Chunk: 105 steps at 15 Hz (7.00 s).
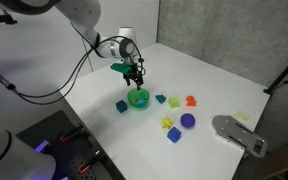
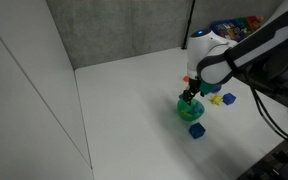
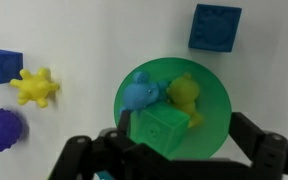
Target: Pick up the green block from the green bowl and put it on the blue block to the right side of the table
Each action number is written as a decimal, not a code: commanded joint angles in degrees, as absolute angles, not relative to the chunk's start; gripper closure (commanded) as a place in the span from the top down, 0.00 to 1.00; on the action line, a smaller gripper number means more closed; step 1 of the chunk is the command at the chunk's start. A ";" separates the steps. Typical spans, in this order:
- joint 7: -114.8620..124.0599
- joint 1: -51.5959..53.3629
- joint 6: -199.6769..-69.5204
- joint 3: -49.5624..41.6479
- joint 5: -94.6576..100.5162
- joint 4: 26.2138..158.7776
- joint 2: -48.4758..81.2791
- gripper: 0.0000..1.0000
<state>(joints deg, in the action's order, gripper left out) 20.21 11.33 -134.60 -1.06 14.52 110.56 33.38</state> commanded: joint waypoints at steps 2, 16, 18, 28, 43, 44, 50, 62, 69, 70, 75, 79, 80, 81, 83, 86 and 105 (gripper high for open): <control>19.76 11.32 -131.06 -2.01 12.01 102.00 40.01 1.00; 20.03 12.36 -126.97 -3.68 12.13 90.45 50.44 0.73; 20.26 12.83 -126.49 -3.96 12.43 89.59 51.00 0.56; 20.11 14.43 -125.50 -5.10 12.97 90.23 49.08 0.02; 18.56 11.60 -116.17 -5.05 13.99 95.96 34.93 0.03; 18.66 11.20 -116.08 -5.31 14.38 96.94 33.98 0.03; 20.26 7.32 -116.43 -9.17 18.51 102.45 31.57 0.03; 27.75 1.50 -120.77 -17.42 28.98 102.12 37.85 0.03; 31.86 2.58 -123.74 -18.17 28.93 100.44 41.96 0.03; 32.26 2.80 -123.86 -18.20 28.85 99.90 42.75 0.03; 33.26 4.08 -123.41 -18.24 28.63 96.12 46.74 0.03; 32.76 5.32 -123.95 -18.81 29.67 94.37 49.01 0.03; 32.77 5.66 -124.07 -19.10 30.09 94.15 49.46 0.03; 32.95 6.03 -124.33 -19.43 30.68 94.08 49.85 0.03; 33.02 6.52 -124.60 -19.78 31.44 93.84 50.50 0.03; 33.28 7.29 -125.87 -20.29 32.81 94.61 50.69 0.03; 38.36 9.83 -136.85 -21.35 46.26 106.30 46.33 0.03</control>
<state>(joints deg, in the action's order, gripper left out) 36.11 9.28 -135.19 -21.02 43.33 102.03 49.90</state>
